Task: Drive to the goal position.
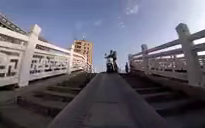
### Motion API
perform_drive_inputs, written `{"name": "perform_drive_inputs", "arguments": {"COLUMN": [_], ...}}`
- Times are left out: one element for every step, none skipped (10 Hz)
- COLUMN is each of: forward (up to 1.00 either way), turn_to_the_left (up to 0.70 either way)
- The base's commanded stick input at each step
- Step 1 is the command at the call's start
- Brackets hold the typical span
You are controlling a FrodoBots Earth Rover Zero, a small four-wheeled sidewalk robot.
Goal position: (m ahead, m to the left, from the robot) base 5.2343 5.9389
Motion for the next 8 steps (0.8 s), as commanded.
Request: {"name": "perform_drive_inputs", "arguments": {"forward": [0.70,0.70,0.70,0.70,0.70,0.70,0.70,0.70], "turn_to_the_left": [0.00,0.00,0.00,0.00,0.00,0.00,0.00,0.00]}}
